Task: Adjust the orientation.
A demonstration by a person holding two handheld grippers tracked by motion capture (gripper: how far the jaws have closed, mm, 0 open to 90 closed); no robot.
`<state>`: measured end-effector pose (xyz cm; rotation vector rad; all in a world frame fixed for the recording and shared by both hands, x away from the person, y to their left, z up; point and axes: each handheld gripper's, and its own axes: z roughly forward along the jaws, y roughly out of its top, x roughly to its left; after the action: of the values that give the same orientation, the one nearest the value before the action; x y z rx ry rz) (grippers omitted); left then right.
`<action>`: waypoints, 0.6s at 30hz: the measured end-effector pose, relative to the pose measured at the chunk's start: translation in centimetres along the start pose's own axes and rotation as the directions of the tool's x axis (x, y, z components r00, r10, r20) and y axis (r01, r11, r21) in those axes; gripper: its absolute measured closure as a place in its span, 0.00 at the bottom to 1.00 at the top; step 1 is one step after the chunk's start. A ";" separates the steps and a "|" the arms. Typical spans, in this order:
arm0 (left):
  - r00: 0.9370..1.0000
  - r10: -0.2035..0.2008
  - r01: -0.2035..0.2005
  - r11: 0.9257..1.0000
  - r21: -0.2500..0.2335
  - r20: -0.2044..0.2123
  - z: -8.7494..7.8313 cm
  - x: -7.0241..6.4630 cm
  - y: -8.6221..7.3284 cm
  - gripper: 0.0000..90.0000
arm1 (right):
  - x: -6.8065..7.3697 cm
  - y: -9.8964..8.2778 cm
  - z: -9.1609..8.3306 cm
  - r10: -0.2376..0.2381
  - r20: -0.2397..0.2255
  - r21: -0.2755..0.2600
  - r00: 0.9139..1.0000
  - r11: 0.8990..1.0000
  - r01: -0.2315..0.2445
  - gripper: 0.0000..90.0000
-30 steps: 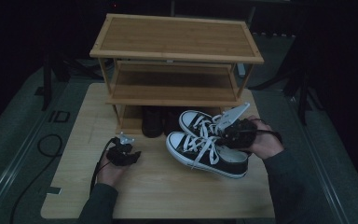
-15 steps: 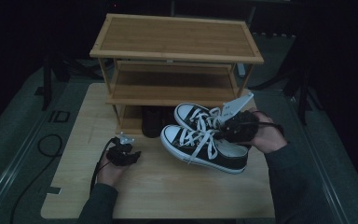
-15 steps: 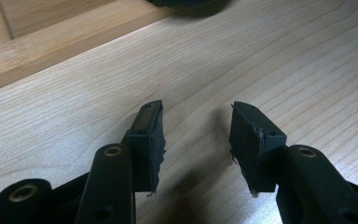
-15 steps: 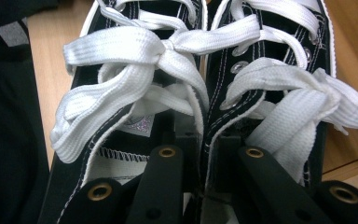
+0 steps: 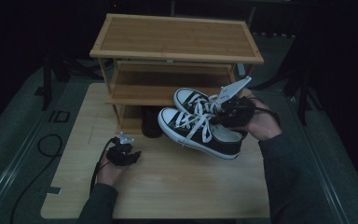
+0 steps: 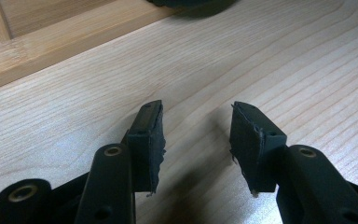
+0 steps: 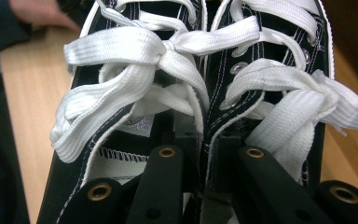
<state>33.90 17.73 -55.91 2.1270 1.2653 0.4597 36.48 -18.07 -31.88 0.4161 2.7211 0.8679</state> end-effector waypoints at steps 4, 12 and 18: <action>1.000 -0.001 0.001 1.000 0.000 0.001 0.0 0.0 0.0 0.61 | -1.0 0.6 0.3 0.044 0.023 -0.015 0.999 0.999 -0.043 0.94; 1.000 -0.002 0.002 1.000 -0.001 0.002 0.0 0.0 0.0 0.61 | -2.3 1.8 1.0 0.096 0.090 -0.014 0.991 0.995 -0.095 0.94; 1.000 -0.003 0.003 1.000 -0.001 0.005 0.0 0.1 0.0 0.60 | -2.9 2.4 2.2 0.135 0.146 -0.010 0.980 0.991 -0.135 0.94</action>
<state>33.94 17.77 -55.92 2.1240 1.2651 0.4540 40.36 -16.02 -31.76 0.6453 2.5825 0.8354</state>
